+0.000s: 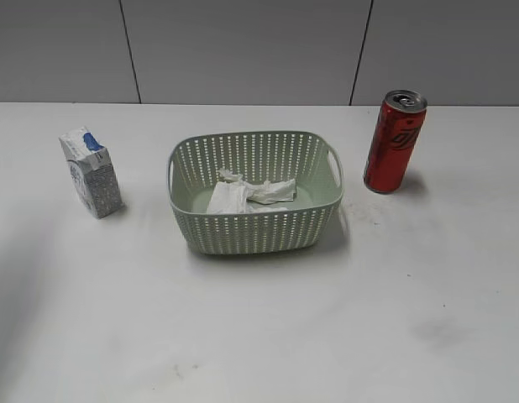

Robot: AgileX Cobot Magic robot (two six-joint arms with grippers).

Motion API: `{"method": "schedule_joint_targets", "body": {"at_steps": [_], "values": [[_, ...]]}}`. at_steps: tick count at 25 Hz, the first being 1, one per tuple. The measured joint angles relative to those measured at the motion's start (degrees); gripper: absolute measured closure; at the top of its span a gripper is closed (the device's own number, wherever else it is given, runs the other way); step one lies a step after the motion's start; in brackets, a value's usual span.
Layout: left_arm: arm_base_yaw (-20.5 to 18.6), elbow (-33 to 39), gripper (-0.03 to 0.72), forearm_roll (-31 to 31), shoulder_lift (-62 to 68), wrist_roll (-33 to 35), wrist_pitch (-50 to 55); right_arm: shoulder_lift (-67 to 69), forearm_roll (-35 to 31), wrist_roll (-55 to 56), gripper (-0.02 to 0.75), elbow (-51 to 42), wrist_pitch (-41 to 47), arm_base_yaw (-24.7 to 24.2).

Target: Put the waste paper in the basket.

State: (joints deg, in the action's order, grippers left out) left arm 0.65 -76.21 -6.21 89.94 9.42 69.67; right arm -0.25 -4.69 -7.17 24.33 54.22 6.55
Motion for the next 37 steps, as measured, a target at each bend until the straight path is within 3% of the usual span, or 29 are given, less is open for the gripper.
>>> {"method": "schedule_joint_targets", "body": {"at_steps": [9, 16, 27, 37], "values": [[0.0, 27.3, 0.099, 1.1, -21.1, 0.1, -3.1, 0.0, -0.1, 0.0, 0.149, 0.0, 0.0, 0.0], [0.0, 42.9, 0.099, 1.3, -39.3, 0.2, -4.5, 0.0, -0.1, 0.0, 0.149, 0.0, 0.0, 0.0], [0.0, 46.7, 0.099, 1.3, -67.3, -0.3, -9.9, 0.0, -0.1, 0.0, 0.149, 0.0, 0.0, 0.0], [0.0, 47.1, 0.102, 1.4, -82.1, -0.4, -9.9, 0.0, -0.2, 0.1, 0.149, 0.0, 0.0, 0.0]]}}
